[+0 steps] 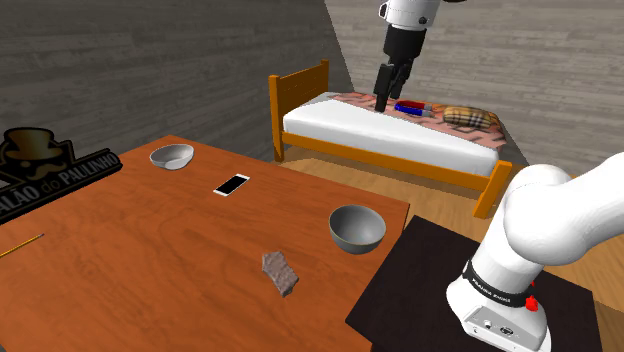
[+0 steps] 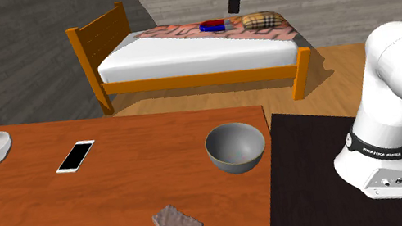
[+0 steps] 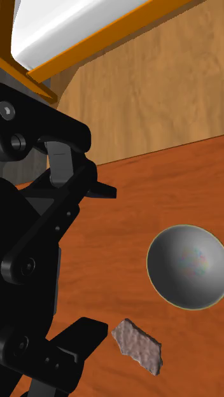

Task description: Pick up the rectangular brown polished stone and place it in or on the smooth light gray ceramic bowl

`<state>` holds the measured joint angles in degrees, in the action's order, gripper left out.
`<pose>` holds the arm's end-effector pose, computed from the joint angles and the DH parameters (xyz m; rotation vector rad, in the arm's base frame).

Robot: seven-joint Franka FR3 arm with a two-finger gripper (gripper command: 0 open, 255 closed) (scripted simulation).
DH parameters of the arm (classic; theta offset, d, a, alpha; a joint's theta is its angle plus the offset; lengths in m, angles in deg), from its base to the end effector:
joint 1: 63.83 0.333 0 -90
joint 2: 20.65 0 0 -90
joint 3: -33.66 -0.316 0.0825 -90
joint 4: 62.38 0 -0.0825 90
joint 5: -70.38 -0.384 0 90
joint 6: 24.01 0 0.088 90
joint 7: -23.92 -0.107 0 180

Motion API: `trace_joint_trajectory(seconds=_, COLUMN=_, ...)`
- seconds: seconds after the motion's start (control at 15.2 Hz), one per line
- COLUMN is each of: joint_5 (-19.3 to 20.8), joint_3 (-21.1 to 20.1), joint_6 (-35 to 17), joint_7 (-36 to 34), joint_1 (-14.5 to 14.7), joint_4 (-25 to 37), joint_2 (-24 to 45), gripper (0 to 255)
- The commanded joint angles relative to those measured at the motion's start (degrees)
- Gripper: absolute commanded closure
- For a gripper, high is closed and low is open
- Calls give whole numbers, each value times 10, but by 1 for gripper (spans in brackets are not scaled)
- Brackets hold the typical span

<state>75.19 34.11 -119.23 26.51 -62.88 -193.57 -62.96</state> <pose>0.3300 -0.0062 0.6159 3.0552 0.0897 0.1672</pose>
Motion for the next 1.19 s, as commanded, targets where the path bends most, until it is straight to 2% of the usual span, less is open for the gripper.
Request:
trace_joint_trajectory(seconds=0.0, joint_5=0, joint_3=0, joint_6=0, joint_7=0, joint_1=0, joint_4=0, joint_2=0, gripper=0)
trace_joint_trajectory(seconds=0.59, joint_5=-37, joint_3=-63, joint_6=-155, joint_7=-97, joint_1=19, joint_4=-130, joint_2=22, gripper=0)
trace_joint_trajectory(seconds=1.12, joint_5=-62, joint_3=-130, joint_6=-311, joint_7=-189, joint_1=34, joint_4=-192, joint_2=111, gripper=0)
